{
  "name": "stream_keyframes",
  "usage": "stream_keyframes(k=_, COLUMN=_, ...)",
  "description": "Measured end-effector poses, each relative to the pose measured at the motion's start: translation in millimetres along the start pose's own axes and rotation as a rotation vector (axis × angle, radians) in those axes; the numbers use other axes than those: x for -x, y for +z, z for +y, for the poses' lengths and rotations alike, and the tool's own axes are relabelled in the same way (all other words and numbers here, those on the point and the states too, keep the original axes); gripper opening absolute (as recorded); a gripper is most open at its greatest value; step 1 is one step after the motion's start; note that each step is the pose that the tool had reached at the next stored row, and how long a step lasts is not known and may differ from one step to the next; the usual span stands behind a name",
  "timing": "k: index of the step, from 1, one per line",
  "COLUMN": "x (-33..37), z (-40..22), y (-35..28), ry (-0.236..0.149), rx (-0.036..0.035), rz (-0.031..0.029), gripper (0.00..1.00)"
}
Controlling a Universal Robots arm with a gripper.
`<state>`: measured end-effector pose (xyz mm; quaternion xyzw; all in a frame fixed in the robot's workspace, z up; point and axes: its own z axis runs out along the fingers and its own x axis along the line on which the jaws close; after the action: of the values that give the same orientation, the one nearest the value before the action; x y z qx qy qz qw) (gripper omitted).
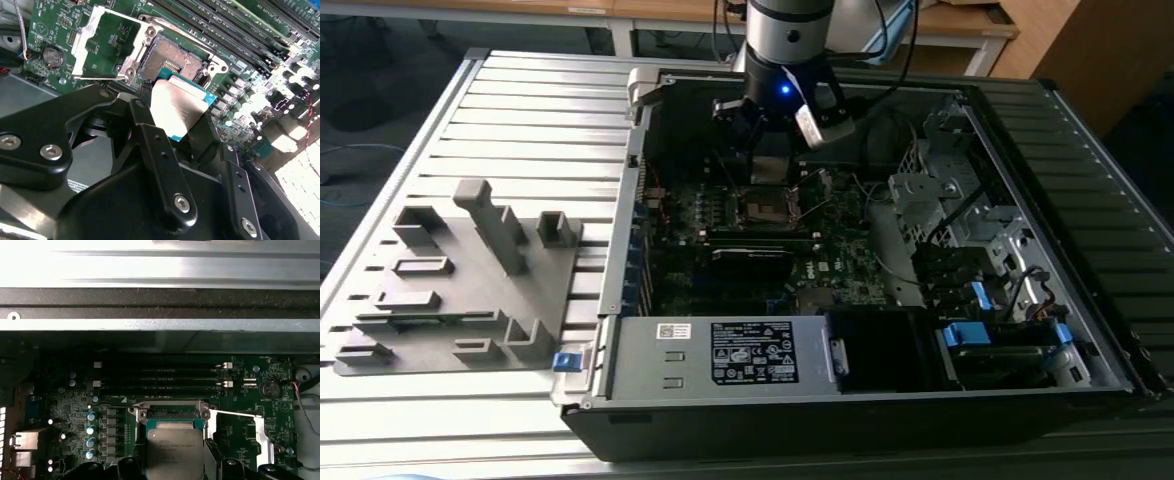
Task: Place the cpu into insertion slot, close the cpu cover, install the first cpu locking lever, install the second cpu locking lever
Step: 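Place the cpu into insertion slot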
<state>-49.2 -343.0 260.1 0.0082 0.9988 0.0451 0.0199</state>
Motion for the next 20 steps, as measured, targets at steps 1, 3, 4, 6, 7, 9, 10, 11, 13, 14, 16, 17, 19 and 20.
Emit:
stream_keyframes(k=1, x=0.0, z=0.0, y=0.0, ry=0.0, rx=-0.0001, rz=0.0001, gripper=0.54)
stream_keyframes(k=3, x=0.0, z=0.0, y=0.1, ry=0.0, rx=0.0, rz=0.0, gripper=0.54)
stream_keyframes(k=4, x=0.0, z=0.0, y=0.2, ry=0.0, rx=0.0001, rz=-0.0001, gripper=0.54)
stream_keyframes(k=6, x=0.0, z=0.0, y=0.8, ry=0.011, rx=0.0, rz=-0.0013, gripper=0.54)
stream_keyframes(k=7, x=-0.1, z=-0.1, y=1.2, ry=0.027, rx=-0.0007, rz=-0.0026, gripper=0.54)
stream_keyframes(k=9, x=-0.1, z=-0.2, y=2.1, ry=0.063, rx=-0.0023, rz=-0.0058, gripper=0.54)
stream_keyframes(k=10, x=-0.1, z=-0.2, y=2.6, ry=0.081, rx=-0.0031, rz=-0.0074, gripper=0.54)
stream_keyframes(k=11, x=-0.1, z=-0.3, y=3.1, ry=0.099, rx=-0.0037, rz=-0.0091, gripper=0.54)
stream_keyframes(k=13, x=-0.1, z=-0.3, y=4.1, ry=0.135, rx=-0.0051, rz=-0.0124, gripper=0.54)
stream_keyframes(k=14, x=-0.2, z=-0.4, y=4.6, ry=0.153, rx=-0.0058, rz=-0.014, gripper=0.54)
stream_keyframes(k=16, x=-0.2, z=-0.5, y=5.6, ry=0.189, rx=-0.0072, rz=-0.0173, gripper=0.54)
stream_keyframes(k=17, x=-0.2, z=-0.5, y=6.0, ry=0.208, rx=-0.008, rz=-0.019, gripper=0.54)
stream_keyframes(k=19, x=-0.2, z=-0.6, y=6.9, ry=0.244, rx=-0.0095, rz=-0.0222, gripper=0.54)
stream_keyframes(k=20, x=-0.3, z=-0.6, y=7.2, ry=0.262, rx=-0.0102, rz=-0.0238, gripper=0.54)
